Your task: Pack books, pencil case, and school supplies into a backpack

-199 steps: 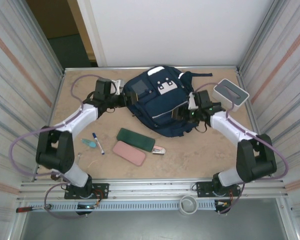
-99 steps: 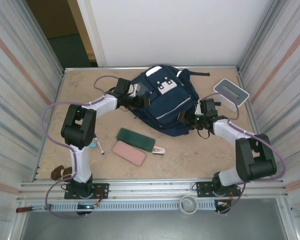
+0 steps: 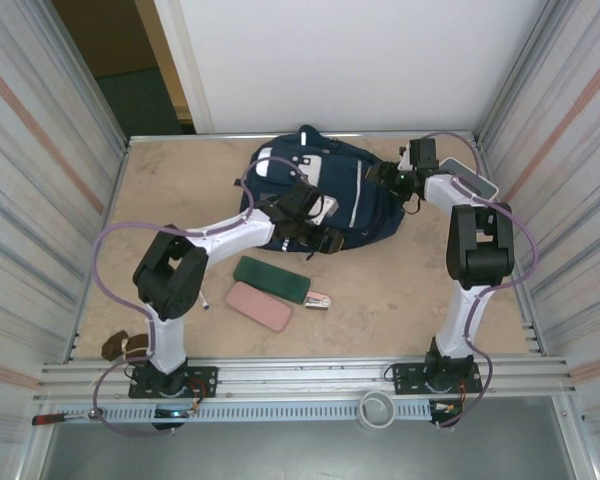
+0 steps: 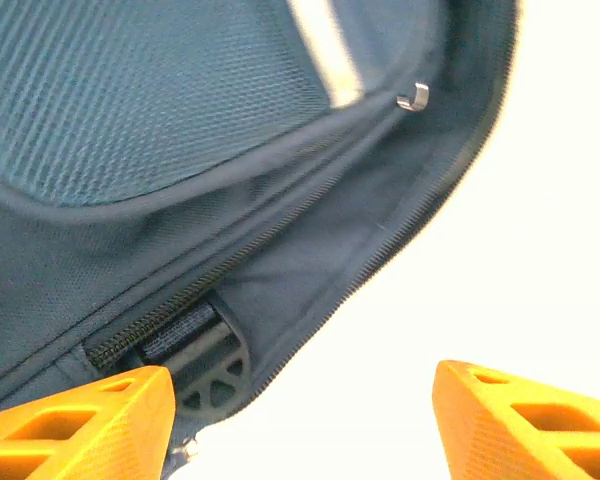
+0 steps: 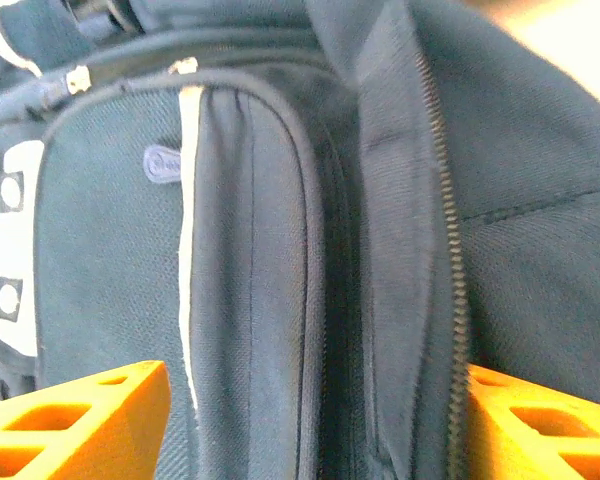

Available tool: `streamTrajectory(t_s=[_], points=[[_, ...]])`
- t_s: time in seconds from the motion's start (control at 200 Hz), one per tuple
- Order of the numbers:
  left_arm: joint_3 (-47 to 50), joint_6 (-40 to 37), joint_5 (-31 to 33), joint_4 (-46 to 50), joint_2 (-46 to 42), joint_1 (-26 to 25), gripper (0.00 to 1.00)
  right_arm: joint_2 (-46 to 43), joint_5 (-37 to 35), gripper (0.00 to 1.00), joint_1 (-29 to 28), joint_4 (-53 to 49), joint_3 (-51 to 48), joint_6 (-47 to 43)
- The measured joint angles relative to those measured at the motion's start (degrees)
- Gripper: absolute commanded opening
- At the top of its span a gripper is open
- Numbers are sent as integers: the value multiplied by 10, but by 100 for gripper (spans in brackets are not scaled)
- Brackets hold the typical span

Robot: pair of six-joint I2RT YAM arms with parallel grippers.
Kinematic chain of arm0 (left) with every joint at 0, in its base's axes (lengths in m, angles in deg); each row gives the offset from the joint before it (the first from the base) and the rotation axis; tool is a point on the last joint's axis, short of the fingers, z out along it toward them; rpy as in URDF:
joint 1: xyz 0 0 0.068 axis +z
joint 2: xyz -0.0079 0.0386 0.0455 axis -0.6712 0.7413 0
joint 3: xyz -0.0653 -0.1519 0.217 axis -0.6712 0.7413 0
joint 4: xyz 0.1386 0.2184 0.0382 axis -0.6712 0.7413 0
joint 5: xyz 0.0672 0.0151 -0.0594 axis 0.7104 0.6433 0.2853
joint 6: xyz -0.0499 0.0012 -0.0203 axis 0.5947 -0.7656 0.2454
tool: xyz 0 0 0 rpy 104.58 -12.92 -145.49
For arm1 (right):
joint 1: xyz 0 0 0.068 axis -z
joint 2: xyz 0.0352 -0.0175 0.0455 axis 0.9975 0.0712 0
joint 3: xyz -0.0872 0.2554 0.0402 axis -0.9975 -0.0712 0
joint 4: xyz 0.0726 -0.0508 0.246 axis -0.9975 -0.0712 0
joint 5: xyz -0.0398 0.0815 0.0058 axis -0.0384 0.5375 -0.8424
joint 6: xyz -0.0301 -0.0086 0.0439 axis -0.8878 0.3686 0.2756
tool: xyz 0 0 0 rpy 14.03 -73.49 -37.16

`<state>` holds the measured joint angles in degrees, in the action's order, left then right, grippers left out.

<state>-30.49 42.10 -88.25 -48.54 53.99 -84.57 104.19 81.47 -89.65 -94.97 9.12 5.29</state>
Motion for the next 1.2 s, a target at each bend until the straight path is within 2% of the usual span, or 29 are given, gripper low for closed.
streamTrajectory(t_s=[0.11, 0.215, 0.361, 0.536, 0.591, 0.736, 0.937, 1.072, 1.202], points=[[7, -96, 63, 9, -52, 7, 70, -43, 4, 69, 3, -21, -21, -16], [55, -221, 107, -22, -121, 23, 68, -117, 3, 70, 9, -47, -72, -26], [119, -393, 92, -70, -169, 56, 69, -231, -16, 78, 8, -64, -150, -30], [167, -563, 86, -86, -156, 70, 70, -360, -79, 88, -26, -96, -233, -45], [167, -598, 92, -86, -143, 70, 70, -396, -97, 99, -37, -114, -248, -52], [184, -657, 98, -95, -122, 70, 70, -496, -138, 99, -40, -158, -276, -80], [209, -689, 97, -114, -101, 70, 67, -596, -186, 99, -33, -175, -314, -85], [209, -693, 95, -130, -76, 70, 62, -617, -192, 99, -21, -178, -324, -96], [209, -696, 96, -149, -60, 70, 52, -605, -187, 99, -11, -183, -324, -103]])
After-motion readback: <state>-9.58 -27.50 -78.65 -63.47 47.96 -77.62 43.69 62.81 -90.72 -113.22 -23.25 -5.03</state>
